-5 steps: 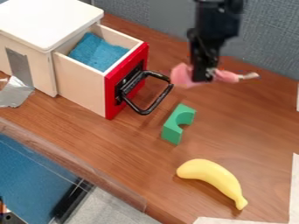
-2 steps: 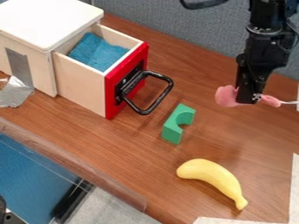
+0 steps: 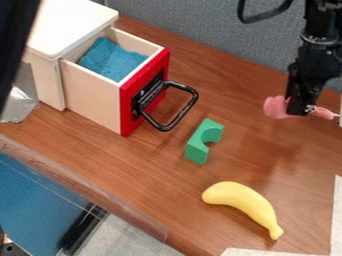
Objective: Take out the pink bunny from the drawer
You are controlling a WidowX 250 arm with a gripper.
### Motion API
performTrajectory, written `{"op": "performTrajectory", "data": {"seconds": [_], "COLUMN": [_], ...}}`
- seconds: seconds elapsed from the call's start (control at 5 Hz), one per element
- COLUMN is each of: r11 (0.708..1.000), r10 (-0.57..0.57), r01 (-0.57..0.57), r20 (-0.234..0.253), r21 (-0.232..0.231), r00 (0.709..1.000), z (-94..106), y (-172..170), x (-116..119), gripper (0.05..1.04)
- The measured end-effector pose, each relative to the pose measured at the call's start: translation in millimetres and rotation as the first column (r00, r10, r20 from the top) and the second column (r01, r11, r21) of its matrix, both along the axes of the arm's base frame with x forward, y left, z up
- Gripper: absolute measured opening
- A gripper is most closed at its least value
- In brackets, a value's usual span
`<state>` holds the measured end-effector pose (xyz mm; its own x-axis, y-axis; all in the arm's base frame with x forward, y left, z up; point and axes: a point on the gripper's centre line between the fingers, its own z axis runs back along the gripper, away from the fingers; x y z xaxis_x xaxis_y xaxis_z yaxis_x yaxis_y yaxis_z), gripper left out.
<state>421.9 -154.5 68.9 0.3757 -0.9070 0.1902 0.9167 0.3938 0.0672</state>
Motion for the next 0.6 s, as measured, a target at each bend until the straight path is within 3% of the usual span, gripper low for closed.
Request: {"op": "performTrajectory", "data": {"seconds": [0.2,0.4,0.6], "r11": [1.000,0.998,0.998], "r10": [-0.001,-0.002,-0.005], "r01": [0.001,0.004,0.007], "r20": [-0.012,-0.026,-0.034], "r21": [0.031,0.058,0.062], "r00": [1.000,1.000,0.999], "z": [-13.6,-21.9,-22.1], "y": [0.9,4.4,5.0], "x": [10.3,10.2,8.9], "gripper": [0.439,0.755,0.993]}}
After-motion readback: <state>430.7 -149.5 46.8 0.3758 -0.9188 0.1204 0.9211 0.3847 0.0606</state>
